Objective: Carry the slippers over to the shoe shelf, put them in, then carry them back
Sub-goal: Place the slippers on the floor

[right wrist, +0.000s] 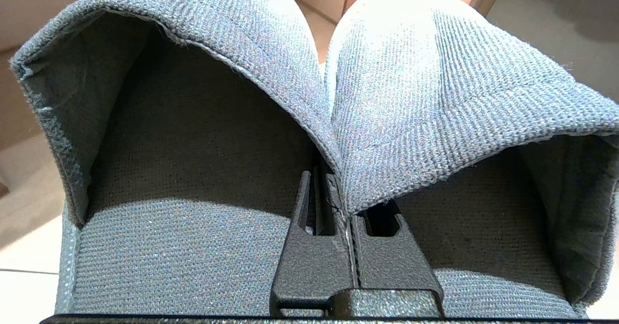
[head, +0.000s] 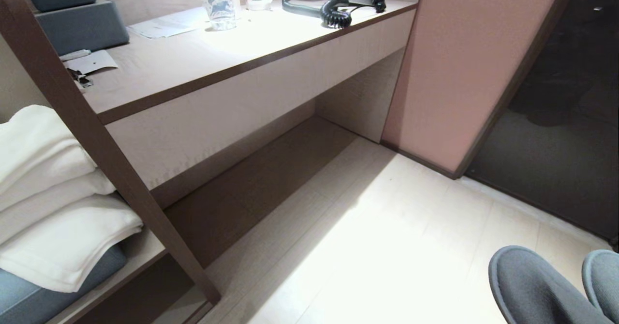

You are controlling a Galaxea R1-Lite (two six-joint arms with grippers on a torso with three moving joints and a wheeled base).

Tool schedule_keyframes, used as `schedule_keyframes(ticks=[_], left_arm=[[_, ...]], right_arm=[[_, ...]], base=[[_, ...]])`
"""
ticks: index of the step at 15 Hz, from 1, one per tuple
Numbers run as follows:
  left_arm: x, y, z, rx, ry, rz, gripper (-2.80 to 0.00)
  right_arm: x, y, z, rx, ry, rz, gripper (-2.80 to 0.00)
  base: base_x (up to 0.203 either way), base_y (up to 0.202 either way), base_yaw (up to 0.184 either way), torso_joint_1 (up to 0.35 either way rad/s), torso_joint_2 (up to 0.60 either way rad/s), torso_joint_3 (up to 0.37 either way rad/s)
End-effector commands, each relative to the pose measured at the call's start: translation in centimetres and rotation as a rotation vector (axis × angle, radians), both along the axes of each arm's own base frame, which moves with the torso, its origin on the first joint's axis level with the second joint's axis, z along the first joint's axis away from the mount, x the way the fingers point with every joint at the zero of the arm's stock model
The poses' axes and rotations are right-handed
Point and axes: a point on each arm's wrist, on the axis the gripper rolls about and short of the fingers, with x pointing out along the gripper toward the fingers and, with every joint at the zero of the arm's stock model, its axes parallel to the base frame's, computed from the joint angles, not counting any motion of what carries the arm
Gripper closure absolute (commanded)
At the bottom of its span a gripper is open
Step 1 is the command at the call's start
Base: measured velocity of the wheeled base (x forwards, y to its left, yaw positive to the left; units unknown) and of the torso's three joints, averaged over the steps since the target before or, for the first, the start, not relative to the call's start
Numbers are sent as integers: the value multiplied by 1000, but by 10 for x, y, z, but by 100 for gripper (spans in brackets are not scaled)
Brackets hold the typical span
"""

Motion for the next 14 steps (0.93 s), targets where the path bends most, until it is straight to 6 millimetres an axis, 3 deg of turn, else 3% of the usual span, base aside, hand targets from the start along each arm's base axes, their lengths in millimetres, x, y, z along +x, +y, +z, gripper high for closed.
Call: schedule_keyframes(ticks=[1,14], left_arm=[[0,0,0,0,0,1,0],[0,0,0,0,0,1,0]], right_arm=[[0,0,0,-3,0,1,0],[0,0,0,-8,0,1,0]], base=[[0,0,0,6,6,-195],[0,0,0,3,3,-197]])
